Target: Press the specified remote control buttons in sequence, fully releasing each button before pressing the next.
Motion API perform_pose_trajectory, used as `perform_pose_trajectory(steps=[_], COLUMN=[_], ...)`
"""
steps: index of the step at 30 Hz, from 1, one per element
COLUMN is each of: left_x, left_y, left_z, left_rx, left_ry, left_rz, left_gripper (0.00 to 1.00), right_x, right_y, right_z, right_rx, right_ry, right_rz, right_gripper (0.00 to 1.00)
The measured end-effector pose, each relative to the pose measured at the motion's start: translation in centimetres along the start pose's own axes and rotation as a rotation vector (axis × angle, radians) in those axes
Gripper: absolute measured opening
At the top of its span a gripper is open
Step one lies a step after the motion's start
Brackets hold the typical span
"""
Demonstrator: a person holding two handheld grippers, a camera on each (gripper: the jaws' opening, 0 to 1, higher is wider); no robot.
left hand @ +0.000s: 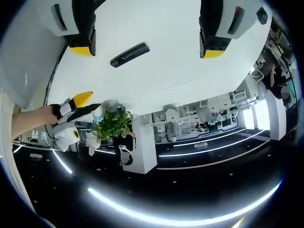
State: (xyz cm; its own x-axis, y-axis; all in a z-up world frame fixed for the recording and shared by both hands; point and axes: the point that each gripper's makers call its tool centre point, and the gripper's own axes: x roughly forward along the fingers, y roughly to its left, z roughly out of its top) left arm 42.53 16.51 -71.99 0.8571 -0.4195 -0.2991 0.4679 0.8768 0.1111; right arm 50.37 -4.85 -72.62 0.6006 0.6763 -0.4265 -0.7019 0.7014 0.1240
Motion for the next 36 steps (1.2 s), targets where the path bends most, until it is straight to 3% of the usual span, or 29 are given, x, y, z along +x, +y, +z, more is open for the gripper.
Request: perform_pose_trajectory(steps=[8, 18, 30, 36], left_x=[0.0, 0.2, 0.2, 0.1], left_y=[0.7, -0.2, -0.7, -0.8], left_z=[-1.1, -0.5, 0.1, 0.2], left_rx=[0.003, 0.01, 0.009, 0.012], left_ry=[0.007, 0.012, 0.015, 0.018], left_rz=[-0.011, -0.013, 0.001, 0.008], left_gripper=[0.94, 0.94, 0.94, 0.94], right_x=[-3.0, -5.8, -9.1, -9.2], right_y=[-0.3, 0.2, 0.1, 0.0], right_z=[0.6, 0.1, 0.7, -0.5], right_rx=[0.022, 0.017, -0.025, -0.005], right_ry=[-0.05, -0.066, -0.161, -0.149], right_rz=[-0.055, -0.097, -0.176, -0.186], right_gripper=[1.0, 1.0, 1.0, 1.0])
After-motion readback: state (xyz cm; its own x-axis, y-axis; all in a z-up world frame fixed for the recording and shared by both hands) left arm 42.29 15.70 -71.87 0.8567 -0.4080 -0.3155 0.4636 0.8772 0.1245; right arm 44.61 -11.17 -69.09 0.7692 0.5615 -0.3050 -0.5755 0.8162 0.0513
